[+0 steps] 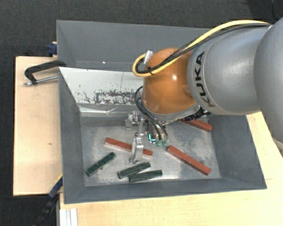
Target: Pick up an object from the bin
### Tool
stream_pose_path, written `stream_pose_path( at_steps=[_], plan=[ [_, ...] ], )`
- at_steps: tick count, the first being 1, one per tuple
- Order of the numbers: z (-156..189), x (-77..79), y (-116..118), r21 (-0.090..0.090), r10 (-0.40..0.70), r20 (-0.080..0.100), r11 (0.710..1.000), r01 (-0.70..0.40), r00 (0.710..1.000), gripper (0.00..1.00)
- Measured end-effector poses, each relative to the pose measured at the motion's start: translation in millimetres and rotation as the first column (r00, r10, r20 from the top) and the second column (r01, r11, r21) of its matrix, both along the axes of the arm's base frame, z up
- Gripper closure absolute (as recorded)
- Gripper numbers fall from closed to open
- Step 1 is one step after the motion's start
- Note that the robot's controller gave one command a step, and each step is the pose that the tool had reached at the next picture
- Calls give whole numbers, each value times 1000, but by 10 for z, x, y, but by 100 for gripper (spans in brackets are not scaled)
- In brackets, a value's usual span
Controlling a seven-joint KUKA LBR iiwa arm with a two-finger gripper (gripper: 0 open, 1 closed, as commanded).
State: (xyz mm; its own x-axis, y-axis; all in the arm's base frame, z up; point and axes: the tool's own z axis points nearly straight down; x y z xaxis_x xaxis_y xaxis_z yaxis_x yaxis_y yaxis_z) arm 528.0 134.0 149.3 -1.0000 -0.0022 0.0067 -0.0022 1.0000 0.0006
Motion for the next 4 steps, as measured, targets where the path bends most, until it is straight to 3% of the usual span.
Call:
stream_pose_path(
  at_steps=[1, 2, 3, 4],
  plan=[
    [41, 21, -5, 1, -2, 8, 1000, 2, 1000, 0],
    [-139, 155, 8, 1, 114, 14, 993, -114, 993, 0],
    [-785, 304, -126, 1, 235, 8, 972, -235, 972, 100],
    [-785, 304, -126, 1, 235, 8, 972, -235, 972, 100]
  ],
)
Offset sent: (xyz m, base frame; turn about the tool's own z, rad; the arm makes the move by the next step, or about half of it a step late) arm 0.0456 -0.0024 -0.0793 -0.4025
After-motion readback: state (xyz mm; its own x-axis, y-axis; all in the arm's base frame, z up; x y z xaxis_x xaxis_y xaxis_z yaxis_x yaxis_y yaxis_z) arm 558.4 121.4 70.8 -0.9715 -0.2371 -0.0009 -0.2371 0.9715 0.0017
